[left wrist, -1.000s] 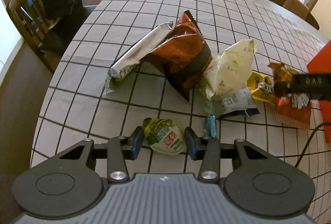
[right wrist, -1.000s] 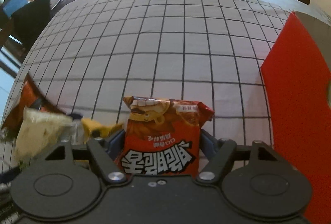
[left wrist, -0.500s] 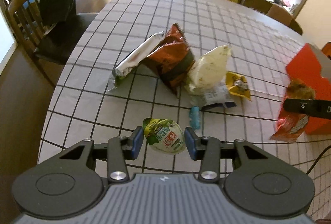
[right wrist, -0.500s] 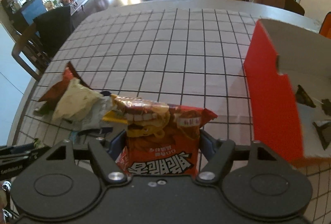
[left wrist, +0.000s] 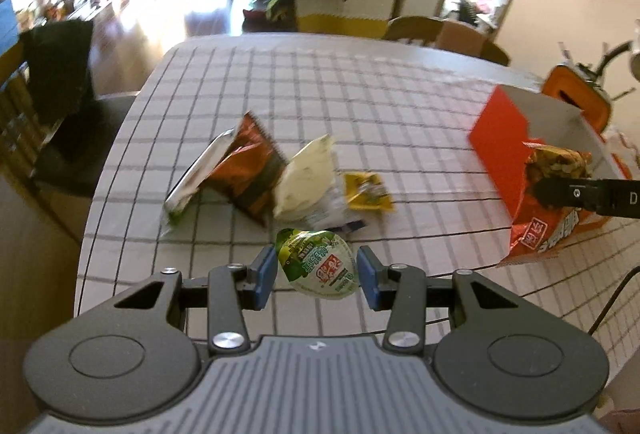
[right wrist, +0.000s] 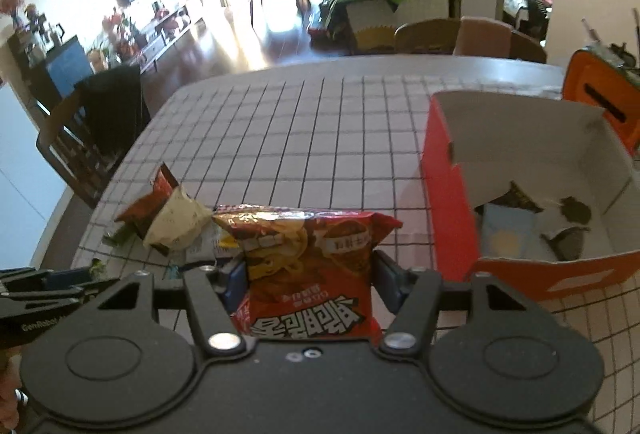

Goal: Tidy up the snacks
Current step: 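Carry both snacks into the red box and open both grippers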

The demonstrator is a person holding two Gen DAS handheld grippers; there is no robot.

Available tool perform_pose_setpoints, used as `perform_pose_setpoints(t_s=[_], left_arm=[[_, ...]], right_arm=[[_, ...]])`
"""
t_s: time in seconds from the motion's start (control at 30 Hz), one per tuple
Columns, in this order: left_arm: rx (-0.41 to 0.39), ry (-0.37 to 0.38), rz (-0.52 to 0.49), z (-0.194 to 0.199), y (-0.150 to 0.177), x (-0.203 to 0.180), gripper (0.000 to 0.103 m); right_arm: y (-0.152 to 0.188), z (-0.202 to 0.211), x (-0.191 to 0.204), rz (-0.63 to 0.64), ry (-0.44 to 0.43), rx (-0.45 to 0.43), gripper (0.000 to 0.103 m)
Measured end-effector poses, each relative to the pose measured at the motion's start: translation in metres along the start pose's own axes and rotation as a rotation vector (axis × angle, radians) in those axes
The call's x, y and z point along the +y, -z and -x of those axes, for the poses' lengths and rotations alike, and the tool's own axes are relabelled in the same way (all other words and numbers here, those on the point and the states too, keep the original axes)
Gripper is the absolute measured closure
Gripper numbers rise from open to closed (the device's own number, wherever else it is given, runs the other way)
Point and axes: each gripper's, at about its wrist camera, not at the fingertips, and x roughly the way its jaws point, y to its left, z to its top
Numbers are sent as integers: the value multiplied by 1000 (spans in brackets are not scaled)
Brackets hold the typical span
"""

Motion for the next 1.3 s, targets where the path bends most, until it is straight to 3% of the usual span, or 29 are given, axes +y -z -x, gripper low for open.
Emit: perform_pose_setpoints(t_s=[0.37, 0.67, 1.0, 1.3], left_arm=[[-88, 96, -108, 21, -27, -56, 60], [-106, 149, -190, 3, -59, -131, 60], [-67, 160, -274, -40, -86, -227, 60], [30, 150, -348, -97, -92, -292, 60]], right_arm=[[-17, 44, -28, -32, 56, -114, 41], [-36, 53, -101, -89, 142, -156, 41], [-61, 30, -201, -138, 171, -132, 41], [-66, -21, -262, -119, 159, 5, 41]])
